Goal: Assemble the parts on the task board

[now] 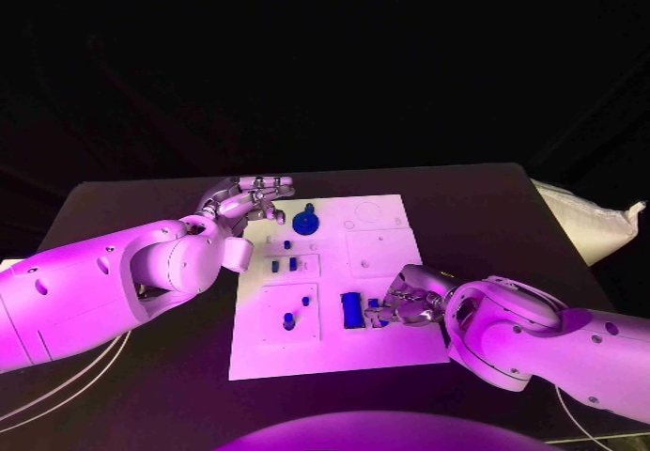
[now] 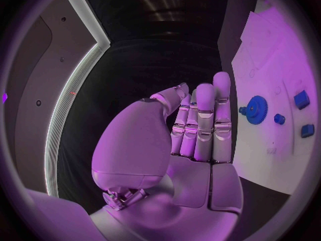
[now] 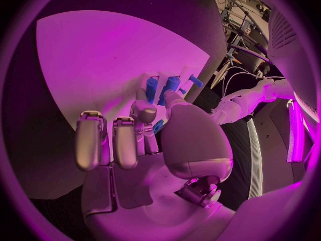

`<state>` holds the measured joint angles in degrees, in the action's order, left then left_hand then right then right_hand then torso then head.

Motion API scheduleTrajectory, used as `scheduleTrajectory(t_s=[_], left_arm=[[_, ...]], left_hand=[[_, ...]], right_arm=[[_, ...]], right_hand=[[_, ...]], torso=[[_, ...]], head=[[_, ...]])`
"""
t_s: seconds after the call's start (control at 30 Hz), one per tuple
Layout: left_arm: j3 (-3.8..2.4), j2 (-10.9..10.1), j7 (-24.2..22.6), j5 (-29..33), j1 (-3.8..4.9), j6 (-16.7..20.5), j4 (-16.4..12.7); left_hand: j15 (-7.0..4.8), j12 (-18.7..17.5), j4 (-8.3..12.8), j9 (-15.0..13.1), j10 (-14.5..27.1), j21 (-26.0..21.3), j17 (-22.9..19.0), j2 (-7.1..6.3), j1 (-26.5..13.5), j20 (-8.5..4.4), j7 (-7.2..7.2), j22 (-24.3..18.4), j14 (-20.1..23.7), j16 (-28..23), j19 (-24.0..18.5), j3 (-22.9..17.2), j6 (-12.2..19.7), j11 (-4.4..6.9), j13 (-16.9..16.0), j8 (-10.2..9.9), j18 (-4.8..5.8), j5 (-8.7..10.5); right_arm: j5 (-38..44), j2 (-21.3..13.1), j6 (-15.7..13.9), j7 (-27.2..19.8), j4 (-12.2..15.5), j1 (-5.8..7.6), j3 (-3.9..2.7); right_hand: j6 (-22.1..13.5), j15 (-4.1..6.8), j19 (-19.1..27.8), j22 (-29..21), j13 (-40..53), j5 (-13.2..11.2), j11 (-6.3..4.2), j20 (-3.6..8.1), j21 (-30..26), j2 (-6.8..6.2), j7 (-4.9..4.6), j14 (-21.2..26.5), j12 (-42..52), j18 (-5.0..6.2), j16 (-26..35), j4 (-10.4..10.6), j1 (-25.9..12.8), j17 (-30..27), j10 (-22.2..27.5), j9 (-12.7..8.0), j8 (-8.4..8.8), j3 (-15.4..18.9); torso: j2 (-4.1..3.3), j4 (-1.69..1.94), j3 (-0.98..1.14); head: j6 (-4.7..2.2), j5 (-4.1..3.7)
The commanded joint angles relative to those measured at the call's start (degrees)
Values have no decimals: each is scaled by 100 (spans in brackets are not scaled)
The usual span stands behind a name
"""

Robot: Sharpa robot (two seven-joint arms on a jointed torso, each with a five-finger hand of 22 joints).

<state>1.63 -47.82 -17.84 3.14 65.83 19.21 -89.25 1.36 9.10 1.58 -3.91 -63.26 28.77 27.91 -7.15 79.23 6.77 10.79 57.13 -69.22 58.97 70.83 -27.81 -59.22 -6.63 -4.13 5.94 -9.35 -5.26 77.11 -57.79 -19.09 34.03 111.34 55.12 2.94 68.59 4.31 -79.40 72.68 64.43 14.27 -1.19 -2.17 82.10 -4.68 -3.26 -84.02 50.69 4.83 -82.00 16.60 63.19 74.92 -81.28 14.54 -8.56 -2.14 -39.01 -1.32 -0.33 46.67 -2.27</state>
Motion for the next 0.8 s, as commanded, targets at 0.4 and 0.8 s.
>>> scheduleTrajectory(t_s=[0.4, 0.8], left_arm=[[-3, 15, -8, -24, 1, -107, -1], [-2, 32, -2, -24, -1, -115, 17]], left_hand=[[-2, 26, 8, -3, 29, -34, -5, 23, 31, 7, 1, -8, 39, -1, -32, 10, 32, 3, 8, 25, -106, -23], [-2, 26, 8, -3, 29, -34, -5, 23, 31, 7, 1, -8, 39, -1, -32, 10, 32, 3, 8, 25, -106, -23]], right_arm=[[261, -253, 226, -178, 176, 12, -20], [276, -227, 696, -393, 86, 20, -22]], right_hand=[[28, 47, -11, 8, 6, 202, -2, 43, 20, 98, 16, -359, -23, -101, -19, -51, 156, 122, -26, 10, 24, 152], [12, 39, -1, 4, 6, -264, 9, 36, 7, 142, 0, -354, -117, -99, 0, -341, 793, 104, -6, 21, 45, 379]], torso=[[-3, -3, 3], [-2, 7, 1]], head=[[-59, 0], [-44, -1]])
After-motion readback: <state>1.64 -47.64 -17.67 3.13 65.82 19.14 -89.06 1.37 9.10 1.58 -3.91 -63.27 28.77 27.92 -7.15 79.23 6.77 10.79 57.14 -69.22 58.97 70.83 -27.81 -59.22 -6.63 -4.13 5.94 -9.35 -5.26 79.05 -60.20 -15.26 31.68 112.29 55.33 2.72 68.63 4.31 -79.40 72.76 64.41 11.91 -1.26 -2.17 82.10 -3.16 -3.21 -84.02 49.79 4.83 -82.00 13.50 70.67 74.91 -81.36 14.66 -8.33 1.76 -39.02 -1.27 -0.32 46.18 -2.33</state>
